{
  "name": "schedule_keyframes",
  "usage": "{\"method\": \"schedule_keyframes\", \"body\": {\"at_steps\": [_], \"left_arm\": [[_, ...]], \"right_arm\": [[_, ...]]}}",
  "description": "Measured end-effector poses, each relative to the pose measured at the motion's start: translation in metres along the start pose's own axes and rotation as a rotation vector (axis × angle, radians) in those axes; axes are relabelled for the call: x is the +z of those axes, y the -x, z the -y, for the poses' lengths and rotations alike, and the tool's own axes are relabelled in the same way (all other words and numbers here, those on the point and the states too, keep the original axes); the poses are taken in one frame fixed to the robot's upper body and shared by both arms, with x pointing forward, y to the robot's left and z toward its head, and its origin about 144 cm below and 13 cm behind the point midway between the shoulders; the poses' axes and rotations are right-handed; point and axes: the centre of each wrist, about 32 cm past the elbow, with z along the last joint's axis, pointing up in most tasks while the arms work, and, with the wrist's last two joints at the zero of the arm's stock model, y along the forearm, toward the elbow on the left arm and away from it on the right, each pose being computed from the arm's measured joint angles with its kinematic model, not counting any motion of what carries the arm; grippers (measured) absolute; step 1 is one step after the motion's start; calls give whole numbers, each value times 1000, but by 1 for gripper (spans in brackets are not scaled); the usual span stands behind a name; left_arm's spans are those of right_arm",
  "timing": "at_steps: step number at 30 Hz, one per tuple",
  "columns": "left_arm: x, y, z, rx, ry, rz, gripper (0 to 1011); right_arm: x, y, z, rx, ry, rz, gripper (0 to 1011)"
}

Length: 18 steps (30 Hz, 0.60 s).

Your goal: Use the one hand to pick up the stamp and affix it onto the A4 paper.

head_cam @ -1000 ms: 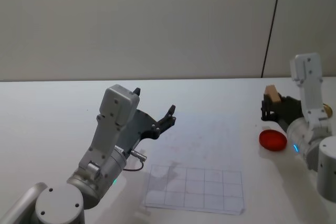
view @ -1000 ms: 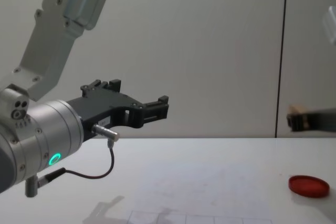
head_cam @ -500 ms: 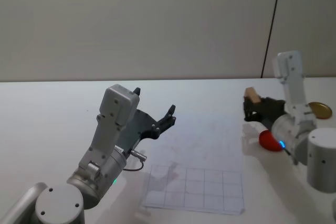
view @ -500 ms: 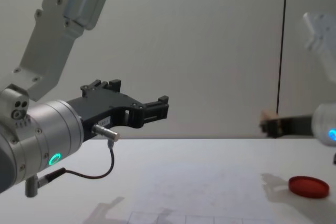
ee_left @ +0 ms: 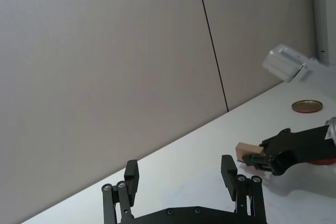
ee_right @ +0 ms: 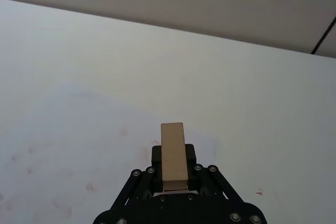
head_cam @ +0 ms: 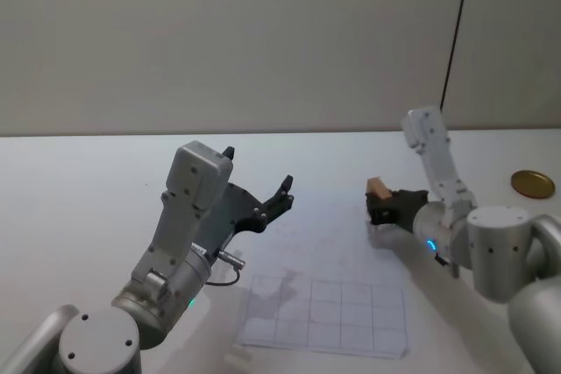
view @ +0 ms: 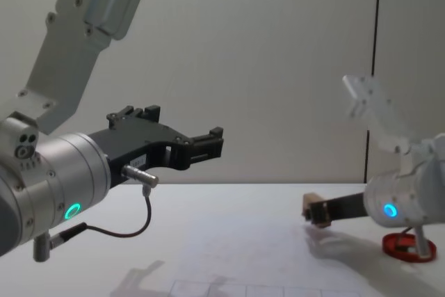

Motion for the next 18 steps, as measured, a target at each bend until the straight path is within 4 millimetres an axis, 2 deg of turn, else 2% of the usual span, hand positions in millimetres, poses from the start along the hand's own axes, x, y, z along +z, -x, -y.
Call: {"method": "schedule_keyframes", "body": {"at_steps": [7,18], "left_arm": [[0,0,0,0,0,0,993],[0,0,0,0,0,0,993]], "right_arm": [[2,0,-21,18,59,0,221],[10,-1,-32,32,96,0,221]]}}
